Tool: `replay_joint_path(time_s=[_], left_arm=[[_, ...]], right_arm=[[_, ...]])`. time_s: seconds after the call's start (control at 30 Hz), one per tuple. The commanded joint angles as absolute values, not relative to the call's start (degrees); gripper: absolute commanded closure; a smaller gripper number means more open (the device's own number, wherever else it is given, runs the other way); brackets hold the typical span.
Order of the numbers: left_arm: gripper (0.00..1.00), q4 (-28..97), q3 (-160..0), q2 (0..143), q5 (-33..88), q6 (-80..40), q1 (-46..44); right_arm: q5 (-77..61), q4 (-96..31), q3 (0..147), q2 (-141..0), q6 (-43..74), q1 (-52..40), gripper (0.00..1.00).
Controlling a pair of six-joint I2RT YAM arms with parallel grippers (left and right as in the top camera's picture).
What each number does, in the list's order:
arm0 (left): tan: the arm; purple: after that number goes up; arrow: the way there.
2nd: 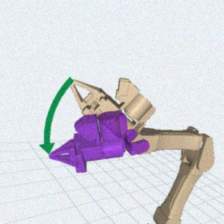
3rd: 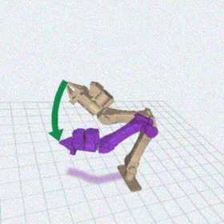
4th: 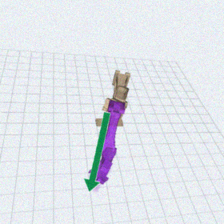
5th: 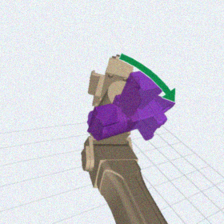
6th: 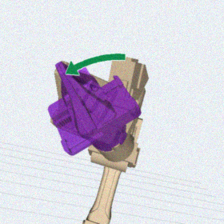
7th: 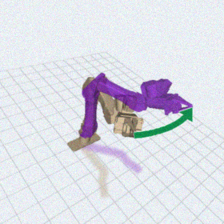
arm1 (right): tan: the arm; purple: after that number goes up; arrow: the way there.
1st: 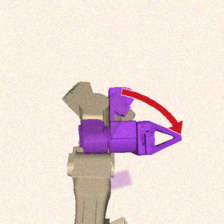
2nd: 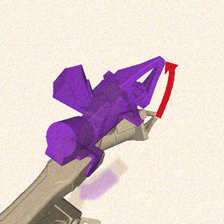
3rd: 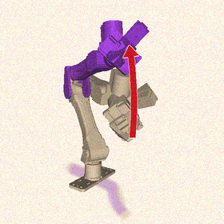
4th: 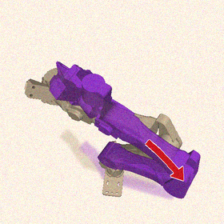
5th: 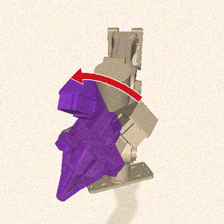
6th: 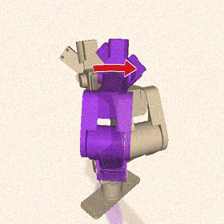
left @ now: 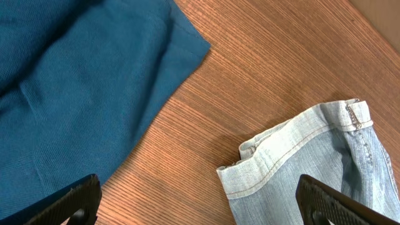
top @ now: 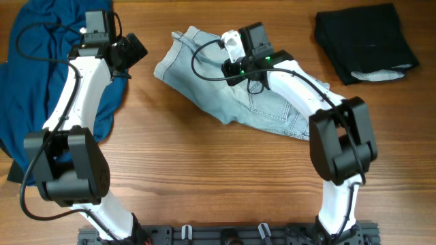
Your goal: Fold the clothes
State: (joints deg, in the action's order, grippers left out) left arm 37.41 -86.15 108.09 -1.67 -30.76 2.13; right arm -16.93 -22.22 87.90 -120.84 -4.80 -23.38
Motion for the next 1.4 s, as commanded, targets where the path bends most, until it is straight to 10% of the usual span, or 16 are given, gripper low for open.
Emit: replay_joint_path(time_s=[0.0,0.67,0.9,1.37], left_arm=[[0.0,37.6,-86.35,108.66,-2.68,-30.24,2.24],[0.0,40.84,-86.26,108.66,-2.61,-28.51,1.58],[0.0,40.8,-86.26,108.66,-2.63,-27.14,-0.73],[0.0,37.98,-86.26,110.54,-2.46,-10.04,-8.34]], right_arm=[[-17.78,-19.51,88.55,-123.52,-5.96,-23.49,0.96],[-8.08,-0.38,88.55,-132.99,2.59,-17.43,0.9],[-9.91,5.21,88.64,-132.99,9.15,-13.61,0.71],[-8.4,-22.35,95.72,-111.7,7.46,-12.91,0.01]])
